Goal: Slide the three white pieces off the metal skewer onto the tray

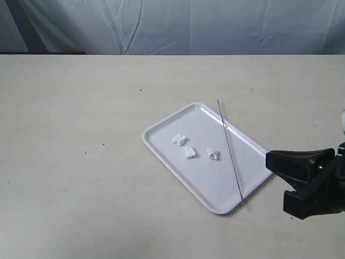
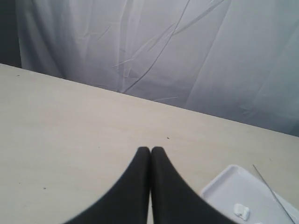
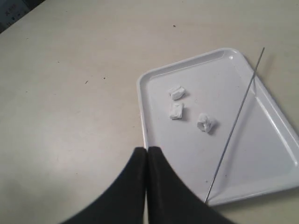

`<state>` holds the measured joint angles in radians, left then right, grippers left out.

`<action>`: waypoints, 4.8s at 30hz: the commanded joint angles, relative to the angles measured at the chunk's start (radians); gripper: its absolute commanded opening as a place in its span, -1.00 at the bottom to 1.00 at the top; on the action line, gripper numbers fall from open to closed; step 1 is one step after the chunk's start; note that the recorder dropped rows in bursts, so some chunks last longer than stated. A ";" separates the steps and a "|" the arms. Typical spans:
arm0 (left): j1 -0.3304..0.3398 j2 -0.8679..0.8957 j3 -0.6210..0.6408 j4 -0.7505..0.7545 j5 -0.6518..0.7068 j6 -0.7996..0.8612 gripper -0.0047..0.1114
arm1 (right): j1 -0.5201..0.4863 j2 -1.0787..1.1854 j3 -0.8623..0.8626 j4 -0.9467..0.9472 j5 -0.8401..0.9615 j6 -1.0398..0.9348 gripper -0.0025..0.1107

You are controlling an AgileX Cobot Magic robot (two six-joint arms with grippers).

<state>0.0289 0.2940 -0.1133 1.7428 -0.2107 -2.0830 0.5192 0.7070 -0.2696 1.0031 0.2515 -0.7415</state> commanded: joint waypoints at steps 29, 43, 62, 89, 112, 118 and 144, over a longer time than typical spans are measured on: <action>0.011 -0.294 0.113 0.002 0.036 0.097 -0.92 | -0.249 -0.294 0.152 -0.277 -0.537 0.043 -0.97; 0.008 -0.294 0.113 0.002 0.113 0.229 -0.92 | -0.448 -0.604 0.270 -0.971 -0.213 0.523 -0.97; 0.008 -0.294 0.113 -1.550 0.139 1.850 -0.92 | -0.473 -0.707 0.270 -1.040 0.043 0.729 -0.97; 0.008 -0.294 0.113 -1.812 0.442 2.278 -0.92 | -0.473 -0.707 0.270 -1.179 0.102 0.876 -0.97; 0.008 -0.294 0.113 -1.793 0.442 2.145 -0.92 | -0.541 -0.707 0.270 -1.122 0.102 0.876 -0.97; 0.008 -0.294 0.113 -1.793 0.440 2.145 -0.92 | -0.541 -0.707 0.270 -1.124 0.102 0.876 -0.97; 0.008 -0.294 0.113 -1.792 0.444 2.145 -0.92 | -0.525 -0.707 0.270 -1.127 0.102 0.876 -0.97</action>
<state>0.0377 0.0051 -0.0040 -0.0489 0.2290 0.0680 -0.0069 0.0064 -0.0016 -0.1208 0.3617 0.1353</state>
